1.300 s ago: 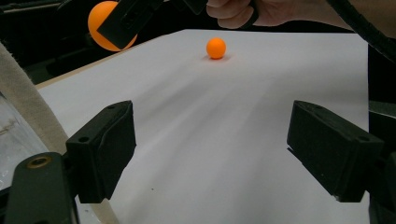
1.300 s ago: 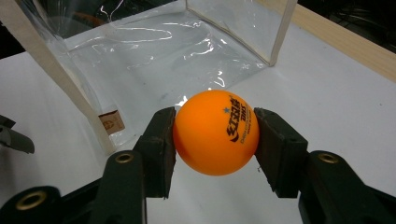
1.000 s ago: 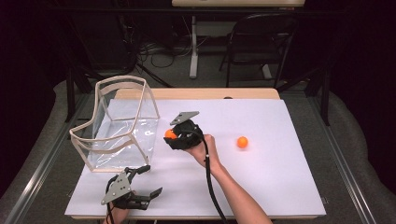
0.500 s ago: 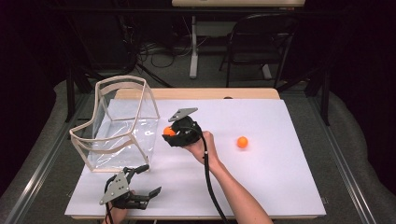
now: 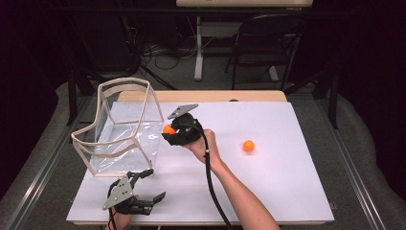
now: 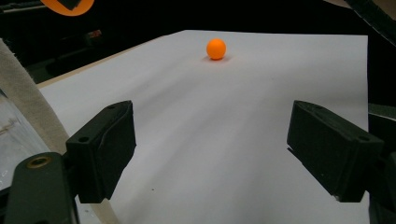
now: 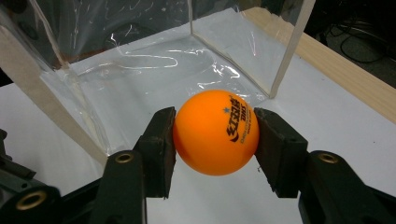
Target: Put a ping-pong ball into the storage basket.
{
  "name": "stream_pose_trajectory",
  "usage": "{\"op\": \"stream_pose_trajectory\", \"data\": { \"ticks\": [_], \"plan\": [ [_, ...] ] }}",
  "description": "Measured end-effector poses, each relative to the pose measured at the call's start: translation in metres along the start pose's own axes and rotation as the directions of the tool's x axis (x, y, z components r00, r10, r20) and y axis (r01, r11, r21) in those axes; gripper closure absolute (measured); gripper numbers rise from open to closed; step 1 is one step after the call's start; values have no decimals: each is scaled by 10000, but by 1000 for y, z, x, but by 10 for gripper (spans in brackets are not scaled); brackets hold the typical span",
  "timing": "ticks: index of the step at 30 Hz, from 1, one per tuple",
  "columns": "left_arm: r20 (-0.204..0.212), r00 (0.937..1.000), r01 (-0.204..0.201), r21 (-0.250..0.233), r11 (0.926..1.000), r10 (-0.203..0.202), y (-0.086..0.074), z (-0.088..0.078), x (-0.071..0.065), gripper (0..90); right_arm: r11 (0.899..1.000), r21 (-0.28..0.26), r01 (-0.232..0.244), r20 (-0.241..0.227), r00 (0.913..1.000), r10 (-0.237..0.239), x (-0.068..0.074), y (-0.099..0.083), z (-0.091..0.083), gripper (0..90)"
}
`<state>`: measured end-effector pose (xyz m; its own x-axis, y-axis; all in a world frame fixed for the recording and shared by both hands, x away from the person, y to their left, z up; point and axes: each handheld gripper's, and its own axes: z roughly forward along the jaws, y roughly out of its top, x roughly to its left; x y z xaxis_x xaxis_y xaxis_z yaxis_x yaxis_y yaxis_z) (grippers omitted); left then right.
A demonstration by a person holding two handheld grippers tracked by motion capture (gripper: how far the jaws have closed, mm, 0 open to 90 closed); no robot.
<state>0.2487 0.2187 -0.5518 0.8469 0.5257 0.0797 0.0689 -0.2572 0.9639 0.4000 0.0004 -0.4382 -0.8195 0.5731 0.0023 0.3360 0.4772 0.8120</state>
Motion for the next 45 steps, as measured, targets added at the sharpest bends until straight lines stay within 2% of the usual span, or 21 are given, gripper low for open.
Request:
{"op": "stream_pose_trajectory", "data": {
  "ticks": [21, 32, 45],
  "plan": [
    [-7, 10000, 30, -80, 10000, -30, 0, 1, 0, 156, 9996, -29, 293, 29, 9996, -293, 2, 25, -12, 508],
    [-29, 10000, 19, -47, 10000, -19, 0, 1, 1, 156, 9999, -61, 145, -9, 9999, -145, 0, 30, -12, 508],
    [-20, 10000, 5, -27, 10000, -5, 0, 0, 1, 156, 9995, -161, 261, 52, 9996, -260, -1, 44, -20, 508]
  ]
}}
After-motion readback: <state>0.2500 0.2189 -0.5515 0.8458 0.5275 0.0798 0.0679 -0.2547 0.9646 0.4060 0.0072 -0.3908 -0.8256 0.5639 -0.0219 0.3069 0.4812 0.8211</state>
